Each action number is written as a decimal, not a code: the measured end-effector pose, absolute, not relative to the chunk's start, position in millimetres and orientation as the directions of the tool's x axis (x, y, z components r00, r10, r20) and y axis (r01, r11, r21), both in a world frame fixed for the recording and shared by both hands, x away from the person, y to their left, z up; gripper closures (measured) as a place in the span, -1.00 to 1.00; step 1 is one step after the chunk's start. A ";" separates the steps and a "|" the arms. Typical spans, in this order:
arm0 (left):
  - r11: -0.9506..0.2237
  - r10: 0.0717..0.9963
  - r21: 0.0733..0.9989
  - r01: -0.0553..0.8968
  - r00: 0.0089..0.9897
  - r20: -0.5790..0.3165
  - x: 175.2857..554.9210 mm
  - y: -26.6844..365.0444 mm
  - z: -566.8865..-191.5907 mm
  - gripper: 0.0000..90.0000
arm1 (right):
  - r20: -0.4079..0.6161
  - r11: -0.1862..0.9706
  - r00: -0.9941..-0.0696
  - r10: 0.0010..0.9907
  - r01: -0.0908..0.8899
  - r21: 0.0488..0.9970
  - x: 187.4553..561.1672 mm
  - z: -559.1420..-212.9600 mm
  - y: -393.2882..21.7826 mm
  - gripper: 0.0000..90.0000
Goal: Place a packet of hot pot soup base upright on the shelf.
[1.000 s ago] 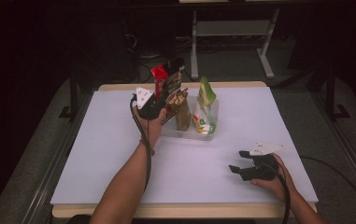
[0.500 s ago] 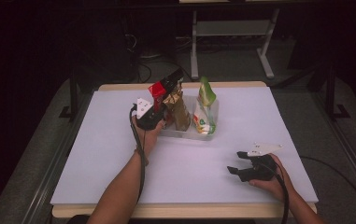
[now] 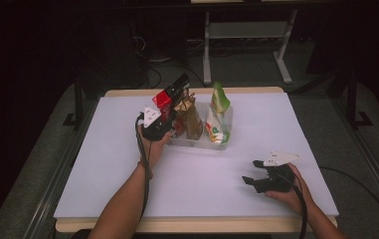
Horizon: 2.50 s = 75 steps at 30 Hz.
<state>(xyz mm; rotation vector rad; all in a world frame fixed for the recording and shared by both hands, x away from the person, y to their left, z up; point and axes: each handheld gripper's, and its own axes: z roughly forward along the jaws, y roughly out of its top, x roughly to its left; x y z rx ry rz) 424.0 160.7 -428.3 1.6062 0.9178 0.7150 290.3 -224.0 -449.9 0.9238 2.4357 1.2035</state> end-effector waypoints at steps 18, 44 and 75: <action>-0.166 0.838 0.961 0.219 0.545 0.021 424.5 162.8 -424.1 0.61 | 0.003 0.463 -0.753 0.658 0.407 0.787 290.1 -445.9 -221.5 -0.39; -0.307 0.772 0.928 0.212 0.625 0.113 400.7 181.6 -402.7 0.13 | -0.125 0.487 -0.680 0.723 0.372 0.790 289.4 -428.7 -217.8 -0.37; -0.555 0.639 0.811 0.186 0.720 0.273 326.5 254.2 -396.9 -0.36 | -0.285 0.601 -0.679 0.677 0.286 0.746 282.2 -402.5 -213.0 -0.47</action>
